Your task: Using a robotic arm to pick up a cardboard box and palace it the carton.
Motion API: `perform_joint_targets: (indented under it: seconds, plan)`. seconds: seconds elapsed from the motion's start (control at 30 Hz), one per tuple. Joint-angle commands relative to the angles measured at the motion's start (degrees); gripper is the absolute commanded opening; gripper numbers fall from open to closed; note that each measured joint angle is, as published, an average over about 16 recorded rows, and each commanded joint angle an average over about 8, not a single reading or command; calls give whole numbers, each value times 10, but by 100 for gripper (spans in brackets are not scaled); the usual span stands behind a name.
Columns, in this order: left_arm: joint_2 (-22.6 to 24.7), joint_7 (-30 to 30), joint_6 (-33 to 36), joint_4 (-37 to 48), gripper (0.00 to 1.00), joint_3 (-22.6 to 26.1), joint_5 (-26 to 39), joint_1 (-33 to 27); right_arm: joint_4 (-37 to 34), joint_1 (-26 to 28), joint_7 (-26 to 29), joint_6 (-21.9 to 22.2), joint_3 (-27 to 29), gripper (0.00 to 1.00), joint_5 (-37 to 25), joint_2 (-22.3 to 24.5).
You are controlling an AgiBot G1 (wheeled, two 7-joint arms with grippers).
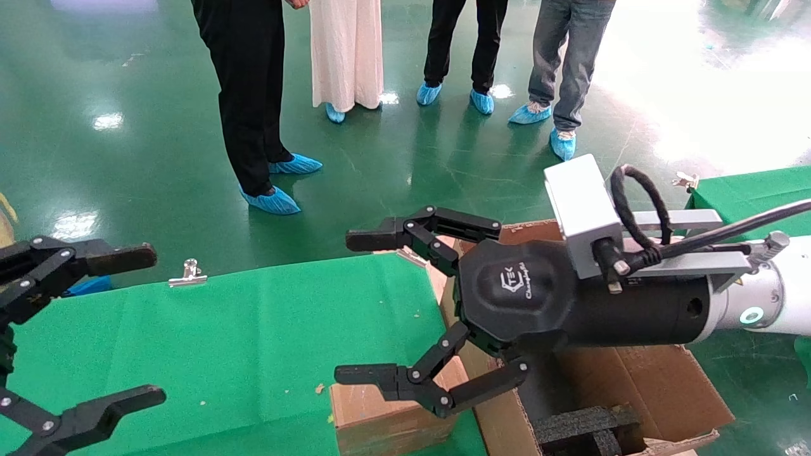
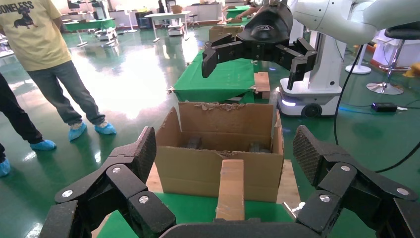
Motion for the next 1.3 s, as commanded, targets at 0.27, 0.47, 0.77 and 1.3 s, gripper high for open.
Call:
perform_joint_targets:
  seconds: [0.27, 0.47, 0.77, 1.3]
  plan:
    - [0, 0, 0, 0, 100, 0, 0, 0, 0, 0, 0, 0, 0, 100, 0, 0]
    - [0, 0, 0, 0, 100, 0, 0, 0, 0, 0, 0, 0, 0, 100, 0, 0]
    - [0, 0, 0, 0, 1, 0, 0, 0, 0, 0, 0, 0, 0, 100, 0, 0]
    - [0, 0, 0, 0, 0, 0, 0, 0, -7, 21, 7, -16, -23, 100, -49, 8]
